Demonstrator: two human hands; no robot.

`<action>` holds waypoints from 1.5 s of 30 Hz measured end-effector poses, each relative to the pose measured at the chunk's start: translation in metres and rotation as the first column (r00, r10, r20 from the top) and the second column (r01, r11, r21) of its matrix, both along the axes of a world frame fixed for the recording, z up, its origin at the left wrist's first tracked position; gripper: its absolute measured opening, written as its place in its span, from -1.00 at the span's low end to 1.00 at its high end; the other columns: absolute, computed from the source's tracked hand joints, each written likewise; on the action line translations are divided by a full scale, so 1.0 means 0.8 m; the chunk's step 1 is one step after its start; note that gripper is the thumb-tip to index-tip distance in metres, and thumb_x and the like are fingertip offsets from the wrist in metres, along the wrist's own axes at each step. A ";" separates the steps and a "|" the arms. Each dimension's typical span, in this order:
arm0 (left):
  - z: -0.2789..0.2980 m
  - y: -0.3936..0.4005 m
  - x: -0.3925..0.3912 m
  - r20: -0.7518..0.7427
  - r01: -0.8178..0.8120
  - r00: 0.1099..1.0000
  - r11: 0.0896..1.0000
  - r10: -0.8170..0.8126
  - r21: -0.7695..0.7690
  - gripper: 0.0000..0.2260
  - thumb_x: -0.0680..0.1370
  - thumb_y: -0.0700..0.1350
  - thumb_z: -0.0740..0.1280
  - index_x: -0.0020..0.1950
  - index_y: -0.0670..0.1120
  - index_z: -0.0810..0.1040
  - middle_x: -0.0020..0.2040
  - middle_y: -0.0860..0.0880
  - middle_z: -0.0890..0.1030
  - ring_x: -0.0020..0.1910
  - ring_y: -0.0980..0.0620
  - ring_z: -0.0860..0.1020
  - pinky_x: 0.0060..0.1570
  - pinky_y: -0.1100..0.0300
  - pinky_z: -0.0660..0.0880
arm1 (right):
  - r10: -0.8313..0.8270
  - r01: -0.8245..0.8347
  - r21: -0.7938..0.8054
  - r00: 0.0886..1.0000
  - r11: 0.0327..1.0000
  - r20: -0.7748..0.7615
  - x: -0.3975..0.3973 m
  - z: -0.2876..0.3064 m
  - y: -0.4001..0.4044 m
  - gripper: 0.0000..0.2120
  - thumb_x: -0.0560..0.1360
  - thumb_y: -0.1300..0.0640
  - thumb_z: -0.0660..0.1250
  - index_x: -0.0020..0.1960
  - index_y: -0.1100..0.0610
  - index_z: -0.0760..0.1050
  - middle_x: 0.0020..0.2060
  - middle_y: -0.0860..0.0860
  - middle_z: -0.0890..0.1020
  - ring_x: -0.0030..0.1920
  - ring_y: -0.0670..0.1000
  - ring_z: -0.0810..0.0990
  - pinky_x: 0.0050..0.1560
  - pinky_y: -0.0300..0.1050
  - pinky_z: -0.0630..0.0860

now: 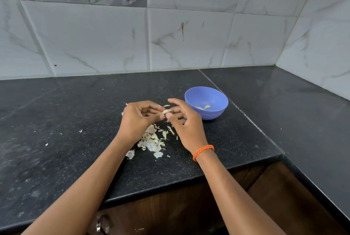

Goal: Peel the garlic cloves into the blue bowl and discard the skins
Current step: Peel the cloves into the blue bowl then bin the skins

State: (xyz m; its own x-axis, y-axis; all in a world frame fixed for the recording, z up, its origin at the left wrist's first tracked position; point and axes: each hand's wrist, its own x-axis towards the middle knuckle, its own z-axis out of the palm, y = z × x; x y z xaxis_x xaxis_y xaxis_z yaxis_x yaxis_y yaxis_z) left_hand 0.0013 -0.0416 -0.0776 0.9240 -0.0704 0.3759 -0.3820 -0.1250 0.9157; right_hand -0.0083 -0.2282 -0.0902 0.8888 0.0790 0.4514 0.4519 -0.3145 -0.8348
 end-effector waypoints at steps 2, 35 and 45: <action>-0.001 -0.001 -0.002 0.012 0.014 1.000 1.000 -0.014 0.024 -0.86 0.48 -0.30 0.62 0.01 -0.20 0.77 -0.11 -0.10 0.78 -0.11 -0.11 0.77 0.01 0.12 0.72 | -0.008 0.009 -0.030 1.000 1.000 0.021 0.003 0.000 -0.001 -0.80 0.62 0.16 0.45 0.24 0.06 0.67 0.00 -0.07 0.75 0.01 -0.03 0.74 0.03 0.04 0.72; -0.022 0.017 0.017 0.285 -0.303 0.943 0.799 0.173 0.519 -0.79 0.60 -0.06 0.50 0.21 0.17 0.74 0.04 0.26 0.69 0.24 0.12 0.39 0.19 0.12 0.40 | 0.045 0.038 -0.798 0.996 0.601 0.081 0.000 0.021 0.009 -0.70 0.49 0.42 0.29 -0.09 0.03 0.38 -0.14 0.02 0.57 -0.03 0.16 0.56 -0.13 0.06 0.44; -0.003 0.008 0.002 0.176 -0.102 0.984 0.908 0.032 0.406 -0.85 0.60 -0.25 0.51 0.06 -0.03 0.80 -0.05 0.20 0.75 0.07 0.45 0.56 -0.01 0.54 0.39 | -0.019 0.018 -0.328 1.000 0.944 0.001 0.015 0.043 -0.005 -0.89 0.60 0.27 0.43 -0.05 0.13 0.70 -0.27 0.00 0.71 -0.27 -0.02 0.68 -0.14 -0.08 0.69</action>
State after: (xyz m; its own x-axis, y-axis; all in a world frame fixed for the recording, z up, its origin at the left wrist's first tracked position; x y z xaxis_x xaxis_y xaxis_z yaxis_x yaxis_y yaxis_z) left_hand 0.0026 -0.0353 -0.0804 0.8612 -0.1911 0.4710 -0.4973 -0.5081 0.7032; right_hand 0.0037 -0.2323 -0.0560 0.8923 0.2061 0.4015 0.4419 -0.5797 -0.6846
